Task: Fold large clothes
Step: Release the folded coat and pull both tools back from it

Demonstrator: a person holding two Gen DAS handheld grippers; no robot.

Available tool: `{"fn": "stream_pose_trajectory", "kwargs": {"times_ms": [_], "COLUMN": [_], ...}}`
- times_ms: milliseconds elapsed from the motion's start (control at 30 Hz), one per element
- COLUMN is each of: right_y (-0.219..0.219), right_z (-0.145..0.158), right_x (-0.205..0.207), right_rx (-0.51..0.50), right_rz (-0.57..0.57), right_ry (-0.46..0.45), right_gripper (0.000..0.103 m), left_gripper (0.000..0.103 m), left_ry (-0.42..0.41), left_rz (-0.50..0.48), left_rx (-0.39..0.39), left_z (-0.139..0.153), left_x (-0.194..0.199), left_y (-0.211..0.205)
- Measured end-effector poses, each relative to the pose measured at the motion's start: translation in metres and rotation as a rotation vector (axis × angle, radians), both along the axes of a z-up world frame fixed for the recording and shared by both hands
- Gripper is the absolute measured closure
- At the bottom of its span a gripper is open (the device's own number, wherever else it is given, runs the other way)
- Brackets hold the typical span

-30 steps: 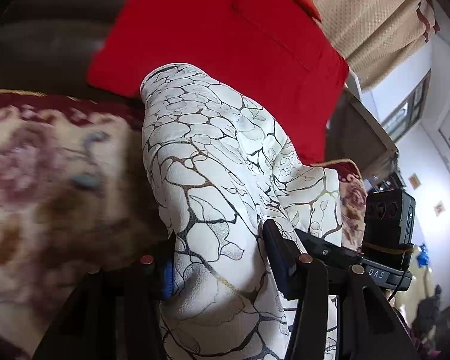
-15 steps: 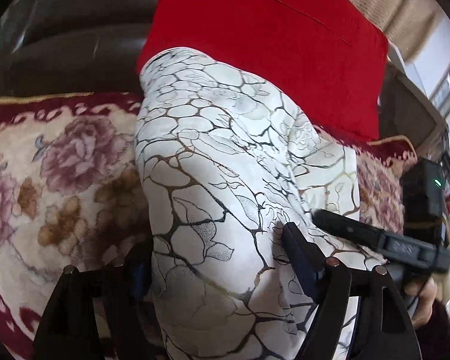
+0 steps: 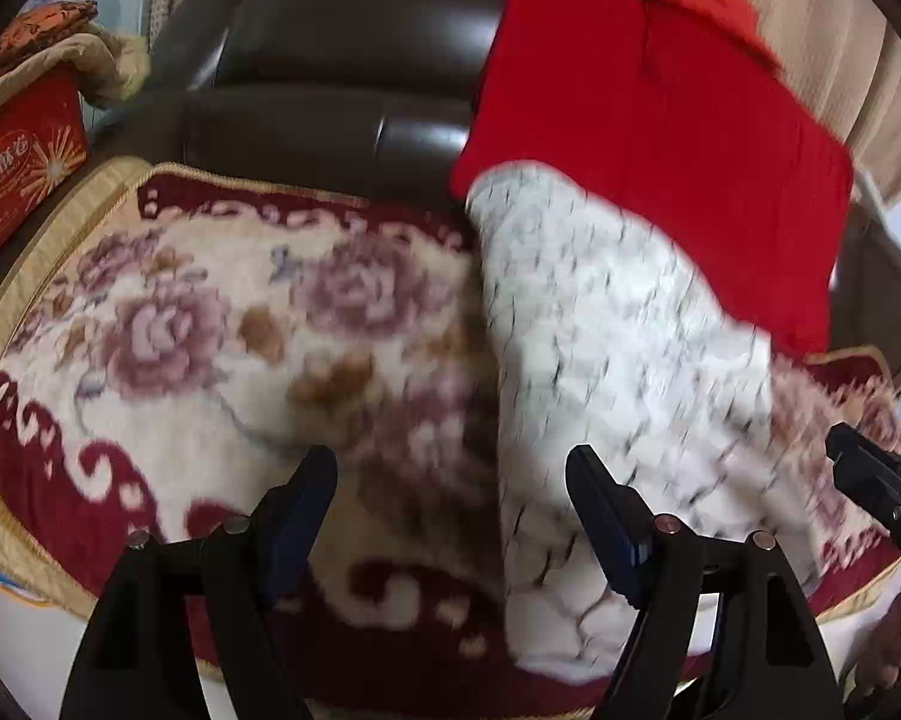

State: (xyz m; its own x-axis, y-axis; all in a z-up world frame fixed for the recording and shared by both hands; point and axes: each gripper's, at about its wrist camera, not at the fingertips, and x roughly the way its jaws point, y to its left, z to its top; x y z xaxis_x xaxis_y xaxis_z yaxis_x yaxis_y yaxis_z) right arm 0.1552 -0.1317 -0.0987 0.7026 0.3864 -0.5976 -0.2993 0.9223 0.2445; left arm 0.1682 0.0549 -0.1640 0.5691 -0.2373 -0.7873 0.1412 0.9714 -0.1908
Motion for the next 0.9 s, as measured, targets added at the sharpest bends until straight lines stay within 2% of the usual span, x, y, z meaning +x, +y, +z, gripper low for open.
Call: {"fn": "stream_pose_trajectory", "kwargs": {"times_ms": [100, 200, 267, 367, 467, 533, 633, 800, 867, 900], "right_y": [0.014, 0.008, -0.007, -0.014, -0.018, -0.022, -0.037, -0.047, -0.049, -0.051], "right_z": [-0.026, -0.075, -0.101, -0.104, -0.095, -0.079, -0.052, -0.003, 0.017, 0.025], "right_x": [-0.004, 0.004, 0.015, 0.016, 0.01, -0.002, -0.022, -0.061, -0.074, -0.081], "right_rx": [-0.058, -0.16, -0.1, -0.062, -0.054, -0.032, 0.008, -0.016, -0.014, -0.002], "right_rz": [0.018, -0.023, -0.062, -0.074, -0.075, -0.077, -0.084, -0.131, -0.162, -0.179], "right_ry": [0.058, 0.169, 0.214, 0.192, 0.199, 0.171, 0.125, 0.022, -0.016, -0.037], "right_gripper": [0.063, 0.072, 0.073, 0.073, 0.073, 0.071, 0.07, 0.068, 0.043, 0.026], "left_gripper": [0.024, 0.023, 0.023, 0.023, 0.024, 0.024, 0.022, 0.013, 0.012, 0.012], "left_ry": [-0.009, -0.039, -0.055, -0.095, -0.087, -0.102, -0.187, -0.334, -0.385, -0.407], "left_rz": [-0.039, -0.075, -0.077, -0.082, -0.053, -0.033, 0.004, 0.057, 0.072, 0.077], "left_rx": [0.109, 0.196, 0.247, 0.336, 0.357, 0.369, 0.391, 0.402, 0.392, 0.384], "left_z": [-0.015, -0.022, -0.025, -0.018, -0.005, 0.009, 0.038, 0.093, 0.113, 0.123], "left_x": [-0.009, -0.01, -0.011, -0.015, -0.02, -0.028, -0.048, -0.085, -0.1, -0.107], "left_y": [-0.023, -0.045, -0.057, -0.068, -0.068, -0.066, -0.064, -0.062, -0.059, -0.058]}}
